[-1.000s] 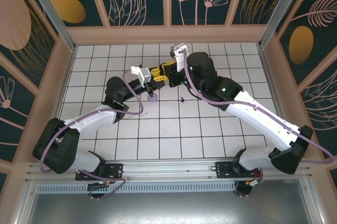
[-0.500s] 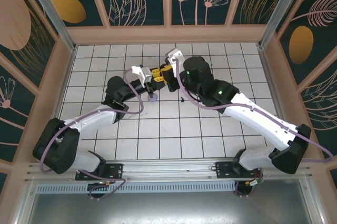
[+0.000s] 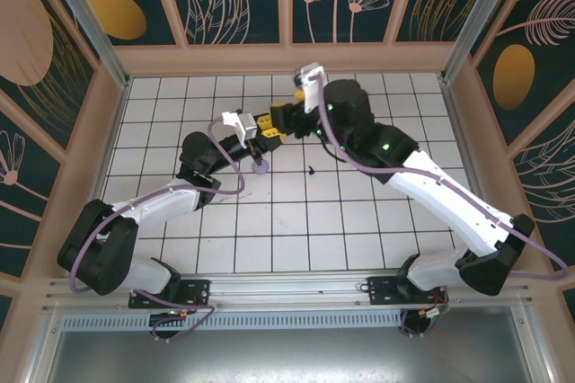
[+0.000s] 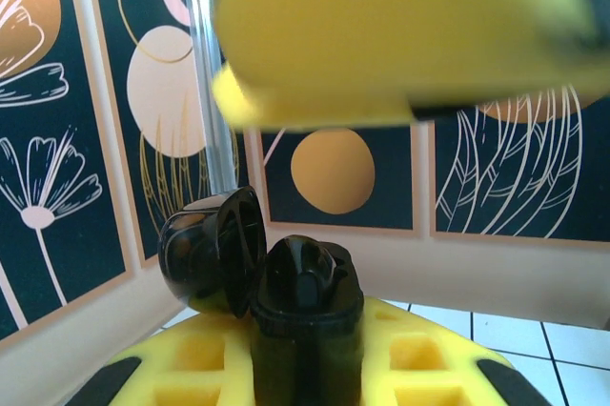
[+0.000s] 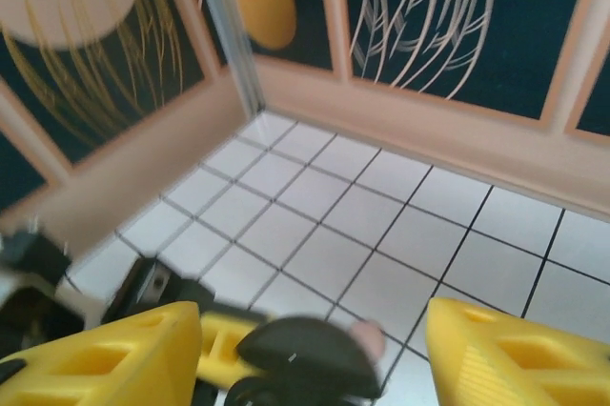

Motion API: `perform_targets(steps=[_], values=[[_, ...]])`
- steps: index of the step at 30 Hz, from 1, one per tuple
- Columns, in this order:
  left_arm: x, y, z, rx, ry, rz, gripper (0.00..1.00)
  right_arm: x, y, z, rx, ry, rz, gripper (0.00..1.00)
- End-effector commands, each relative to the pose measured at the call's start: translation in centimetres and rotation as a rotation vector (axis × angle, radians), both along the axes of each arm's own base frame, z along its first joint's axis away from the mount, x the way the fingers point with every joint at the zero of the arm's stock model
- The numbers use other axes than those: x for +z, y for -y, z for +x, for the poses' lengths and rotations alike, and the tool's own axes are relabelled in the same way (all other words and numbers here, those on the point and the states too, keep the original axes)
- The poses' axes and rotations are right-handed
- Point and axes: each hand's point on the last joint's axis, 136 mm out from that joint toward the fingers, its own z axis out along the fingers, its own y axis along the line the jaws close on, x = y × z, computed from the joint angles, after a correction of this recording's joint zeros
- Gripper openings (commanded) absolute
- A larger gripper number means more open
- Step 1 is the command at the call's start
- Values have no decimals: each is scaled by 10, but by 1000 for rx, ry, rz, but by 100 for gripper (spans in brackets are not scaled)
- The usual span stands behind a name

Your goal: Insert wireless bluetooth earbuds into charging case

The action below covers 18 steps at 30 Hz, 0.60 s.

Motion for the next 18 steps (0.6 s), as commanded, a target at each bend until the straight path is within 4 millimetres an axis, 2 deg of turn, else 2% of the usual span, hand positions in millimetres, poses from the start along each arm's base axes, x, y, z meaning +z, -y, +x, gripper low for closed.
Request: perform_targets(steps=[1, 4, 7, 8, 9, 10, 12, 16, 18], values=[[12, -1, -4, -10, 42, -47, 0, 57, 33, -3, -40, 7, 214, 66], [12, -3, -5, -6, 48, -51, 0, 60, 62, 5, -99, -33, 286, 66], [13, -4, -6, -1, 55, -52, 0, 38, 85, 16, -169, -90, 279, 66], [13, -4, -6, 2, 56, -51, 0, 23, 92, 22, -192, -124, 269, 66], [13, -5, -7, 6, 59, -52, 0, 6, 97, 27, -207, -164, 257, 66], [14, -6, -6, 13, 61, -53, 0, -14, 93, 27, -190, -215, 238, 66], [15, -8, -7, 25, 66, -54, 0, -62, 104, 41, -231, -313, 191, 66], [16, -12, -8, 48, 73, -50, 0, -166, 104, 50, -245, -506, 47, 63], [15, -13, -8, 54, 73, -46, 0, -208, 102, 50, -244, -589, -11, 60]])
